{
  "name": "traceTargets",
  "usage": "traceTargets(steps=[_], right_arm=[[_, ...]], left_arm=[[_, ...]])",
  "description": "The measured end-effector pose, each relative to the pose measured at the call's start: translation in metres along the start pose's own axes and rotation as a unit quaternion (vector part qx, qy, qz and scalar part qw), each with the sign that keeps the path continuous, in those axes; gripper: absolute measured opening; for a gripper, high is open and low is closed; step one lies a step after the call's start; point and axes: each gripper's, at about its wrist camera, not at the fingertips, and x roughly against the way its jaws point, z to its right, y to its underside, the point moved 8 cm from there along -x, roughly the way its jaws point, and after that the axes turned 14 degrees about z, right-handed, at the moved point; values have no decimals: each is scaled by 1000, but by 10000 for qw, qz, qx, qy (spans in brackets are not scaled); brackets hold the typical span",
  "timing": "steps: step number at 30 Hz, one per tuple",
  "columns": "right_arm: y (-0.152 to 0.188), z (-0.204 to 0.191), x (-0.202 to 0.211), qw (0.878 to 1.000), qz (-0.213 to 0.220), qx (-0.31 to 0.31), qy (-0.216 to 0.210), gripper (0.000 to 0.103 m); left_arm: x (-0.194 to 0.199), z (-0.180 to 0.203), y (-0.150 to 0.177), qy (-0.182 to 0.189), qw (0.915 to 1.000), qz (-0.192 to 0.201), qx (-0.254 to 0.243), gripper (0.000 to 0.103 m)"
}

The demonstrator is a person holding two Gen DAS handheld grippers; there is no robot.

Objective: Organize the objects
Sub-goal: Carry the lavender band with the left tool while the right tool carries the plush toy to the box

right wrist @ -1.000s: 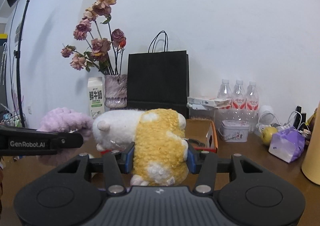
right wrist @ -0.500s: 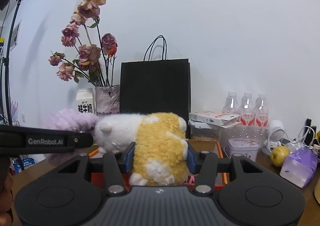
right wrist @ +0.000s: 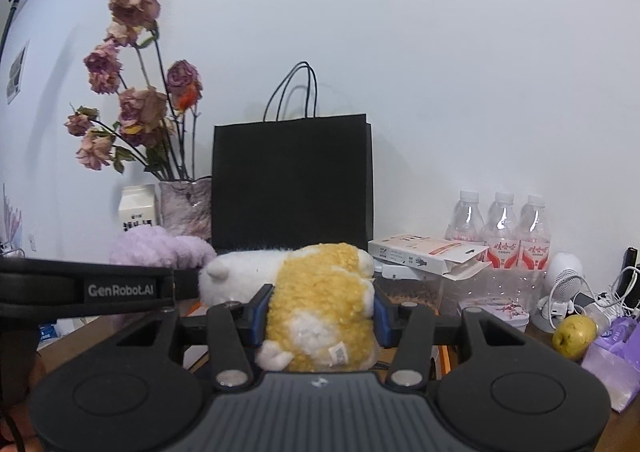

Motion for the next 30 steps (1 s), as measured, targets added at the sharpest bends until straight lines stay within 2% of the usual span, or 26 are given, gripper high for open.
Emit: traceTargets(steps=[8,18,19,21,22,23,25,27,30], right_arm=[[17,14,-37,9997,-258,1,31,47],[41,29,-63,9982,-579,59,148,47],[44,30,-66,9979,-628,69,159,47],[50,32,-69,9970,-753,70,176,50],[53,34,-71,9965,-815,33,196,51],[55,37,-72,9959,-877,-18,236,55],[58,43,-74,9944,-983,-95,376,68],[59,51,-73,9932,-1008,-170,562,95],[59,60,-73,9918,-1017,-350,689,100]], left_arm=[[-40,2,14,38,9995,-258,-177,40],[-77,2,36,-12,9977,-545,-413,41],[-78,2,38,-14,9975,-566,-430,44],[-82,0,41,-82,9969,-621,-477,60],[-83,0,42,-110,9966,-637,-503,79],[-85,-2,43,-181,9964,-633,-526,91],[-87,-9,45,-448,9955,-610,-566,103],[-90,-15,47,-541,9949,-691,-493,103],[-93,-19,52,-527,9944,-851,-352,103]])
